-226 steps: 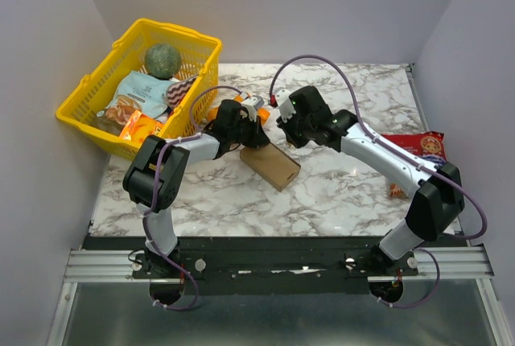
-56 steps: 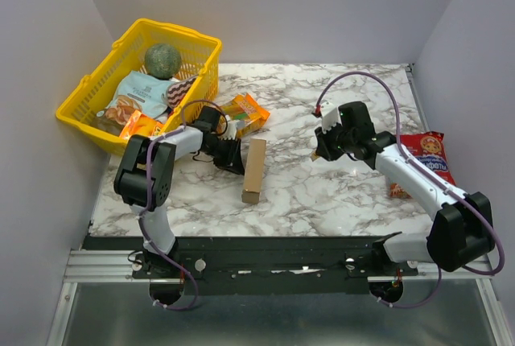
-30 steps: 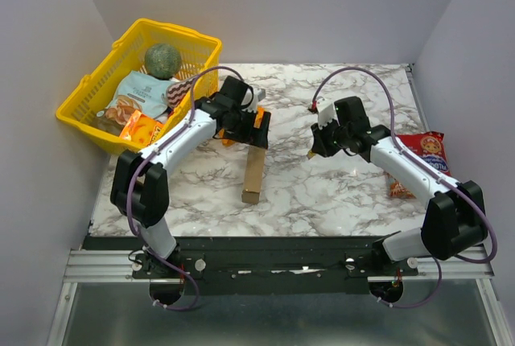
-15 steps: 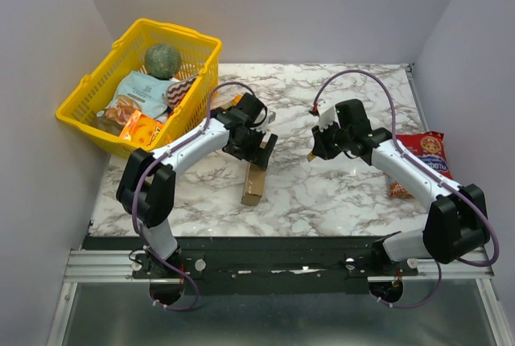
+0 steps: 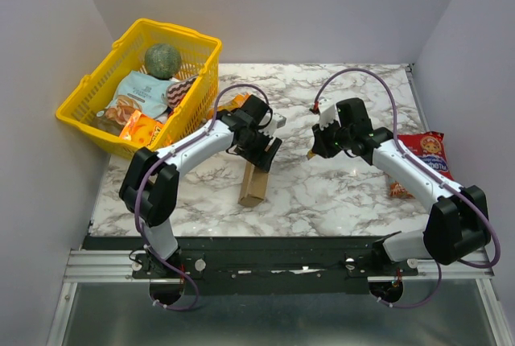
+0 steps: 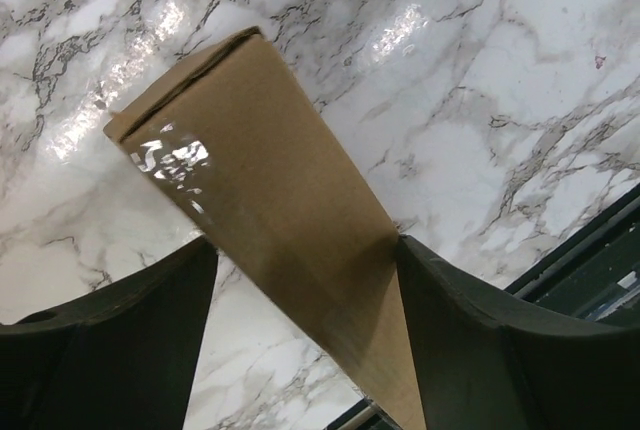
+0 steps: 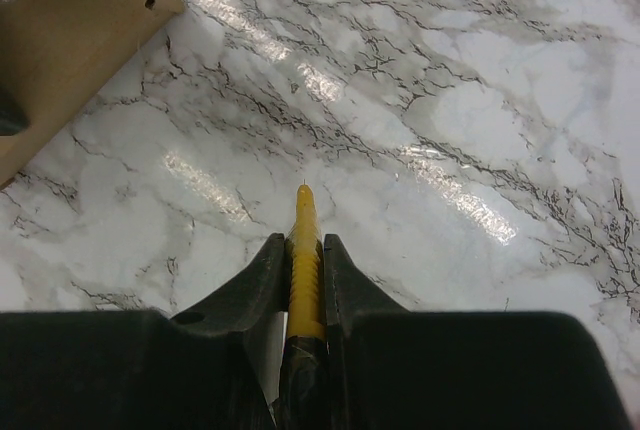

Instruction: Unpack the express box

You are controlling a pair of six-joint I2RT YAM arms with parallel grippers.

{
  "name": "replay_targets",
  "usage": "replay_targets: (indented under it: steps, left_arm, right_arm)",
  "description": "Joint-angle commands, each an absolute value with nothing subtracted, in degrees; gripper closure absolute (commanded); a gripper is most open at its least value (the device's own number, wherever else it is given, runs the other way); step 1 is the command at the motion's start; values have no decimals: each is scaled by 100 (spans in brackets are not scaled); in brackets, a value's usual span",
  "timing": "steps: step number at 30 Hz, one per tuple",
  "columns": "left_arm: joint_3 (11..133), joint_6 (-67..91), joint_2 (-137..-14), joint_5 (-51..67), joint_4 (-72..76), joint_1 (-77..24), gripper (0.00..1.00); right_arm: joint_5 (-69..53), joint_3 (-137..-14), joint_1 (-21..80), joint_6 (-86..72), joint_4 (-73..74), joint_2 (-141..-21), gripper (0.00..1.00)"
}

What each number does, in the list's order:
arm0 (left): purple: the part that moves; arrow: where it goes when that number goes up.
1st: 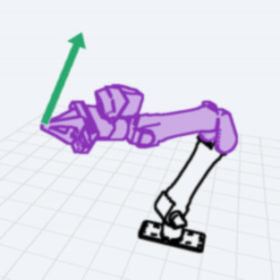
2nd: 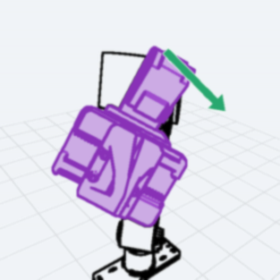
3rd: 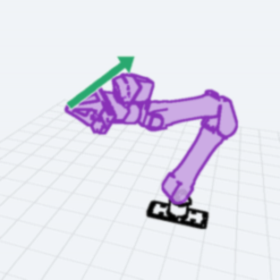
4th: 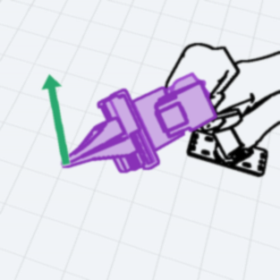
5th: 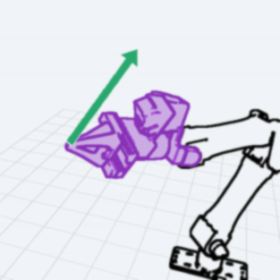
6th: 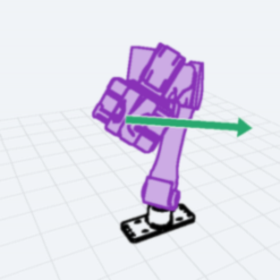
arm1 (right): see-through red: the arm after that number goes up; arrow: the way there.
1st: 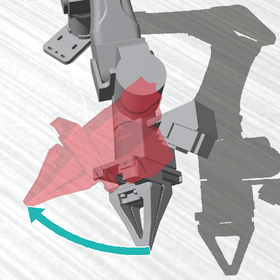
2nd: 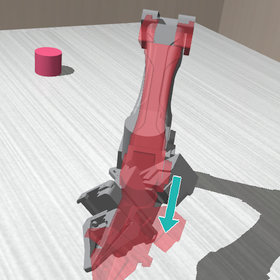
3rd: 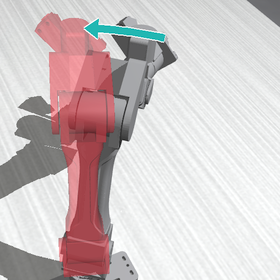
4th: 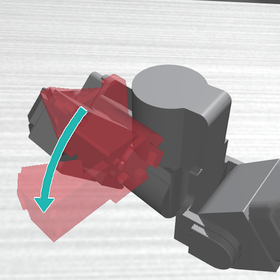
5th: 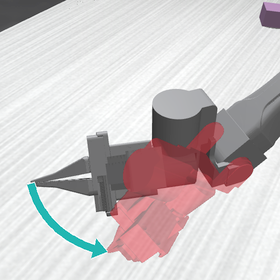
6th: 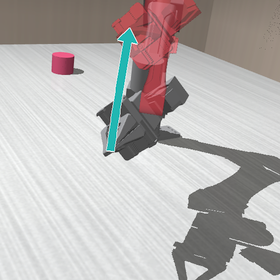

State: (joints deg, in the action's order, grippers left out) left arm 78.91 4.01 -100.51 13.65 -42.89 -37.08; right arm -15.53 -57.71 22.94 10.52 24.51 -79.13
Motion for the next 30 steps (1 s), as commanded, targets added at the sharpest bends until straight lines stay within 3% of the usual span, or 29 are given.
replay_targets:
  steps: [1,8,15,21,22,30]
  left_arm:
    - [7665,44,-9976,2055,-4272,-3437,26]
    - [7093,-956,-9721,3900,-3736,-2892,25]
    - [7663,-1933,-10361,4921,-3578,-2900,22]
    - [8323,-2022,-10785,4817,-3630,-2909,12]
    - [8341,-1987,-10619,4790,-3621,-2900,1]
    - [8087,-1749,-9835,3675,-3973,-3102,1]
  right_arm:
    - [-1635,-5906,2320,1028,2329,-7910,100]
    - [-1617,-5871,2320,1055,2338,-7884,99]
    - [-1547,-6020,2320,1134,2461,-7919,100]
    - [-1459,-6205,2320,1221,2637,-7945,100]
    - [-1424,-6257,2320,1230,2637,-7937,100]
    - [-862,-6749,2320,644,2540,-7866,99]
